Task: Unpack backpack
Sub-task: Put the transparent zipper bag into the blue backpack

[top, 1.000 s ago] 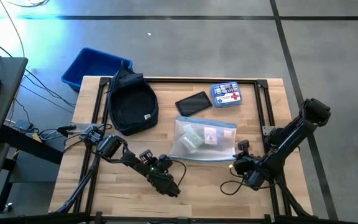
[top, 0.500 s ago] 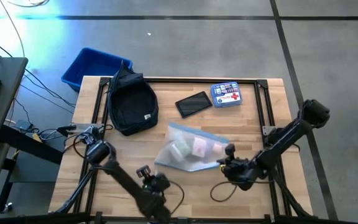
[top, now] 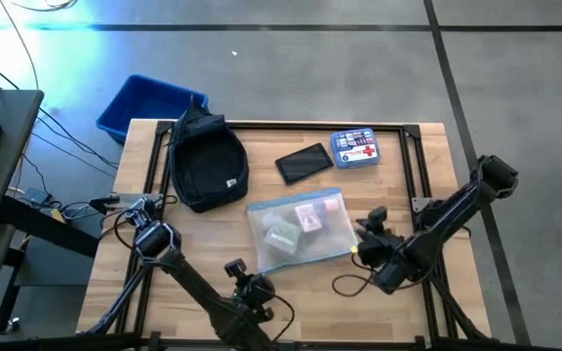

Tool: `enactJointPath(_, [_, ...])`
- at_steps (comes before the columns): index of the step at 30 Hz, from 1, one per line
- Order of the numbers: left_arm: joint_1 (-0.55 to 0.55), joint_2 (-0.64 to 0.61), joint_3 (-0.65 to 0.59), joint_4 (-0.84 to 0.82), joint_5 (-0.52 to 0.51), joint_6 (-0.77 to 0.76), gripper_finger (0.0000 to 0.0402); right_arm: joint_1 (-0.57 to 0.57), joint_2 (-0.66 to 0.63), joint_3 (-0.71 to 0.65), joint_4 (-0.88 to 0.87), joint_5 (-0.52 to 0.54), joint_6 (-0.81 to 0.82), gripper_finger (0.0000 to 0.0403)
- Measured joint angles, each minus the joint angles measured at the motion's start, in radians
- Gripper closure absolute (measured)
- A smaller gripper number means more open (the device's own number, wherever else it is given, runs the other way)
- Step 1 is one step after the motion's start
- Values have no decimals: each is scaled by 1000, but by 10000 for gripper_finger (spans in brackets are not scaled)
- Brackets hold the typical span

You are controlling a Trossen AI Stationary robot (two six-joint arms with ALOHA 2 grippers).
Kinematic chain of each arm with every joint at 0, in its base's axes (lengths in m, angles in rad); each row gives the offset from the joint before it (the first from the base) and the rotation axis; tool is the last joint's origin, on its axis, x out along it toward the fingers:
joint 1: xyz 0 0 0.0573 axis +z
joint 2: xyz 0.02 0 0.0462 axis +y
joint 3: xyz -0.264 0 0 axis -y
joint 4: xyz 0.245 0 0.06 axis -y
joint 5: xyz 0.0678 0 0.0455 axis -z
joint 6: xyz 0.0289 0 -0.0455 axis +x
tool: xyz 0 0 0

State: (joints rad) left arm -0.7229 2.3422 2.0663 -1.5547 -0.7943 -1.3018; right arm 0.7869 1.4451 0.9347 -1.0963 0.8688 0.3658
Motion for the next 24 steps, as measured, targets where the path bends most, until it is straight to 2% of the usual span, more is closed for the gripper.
enactJointPath(2, [20, -3, -9, -17, -59, -60, 397, 28, 0, 28, 28, -73, -14, 191])
enactJointPath(5, [69, -10, -18, -15, -107, 12, 397, 60, 0, 32, 181, -189, -52, 153])
enactJointPath(10, [172, -50, 23, -6, -137, 138, 397, 72, 26, -52, 586, -250, -87, 119])
enactJointPath(15, [184, -53, 146, 41, -130, 264, 397, 46, 121, -124, 935, -235, -306, 112])
enactJointPath(18, [162, -55, 191, 129, -121, 345, 397, 21, 208, -114, 1007, -192, -424, 112])
enactJointPath(24, [111, -52, 193, 308, -175, 444, 397, -34, 396, -45, 1009, -10, -461, 112])
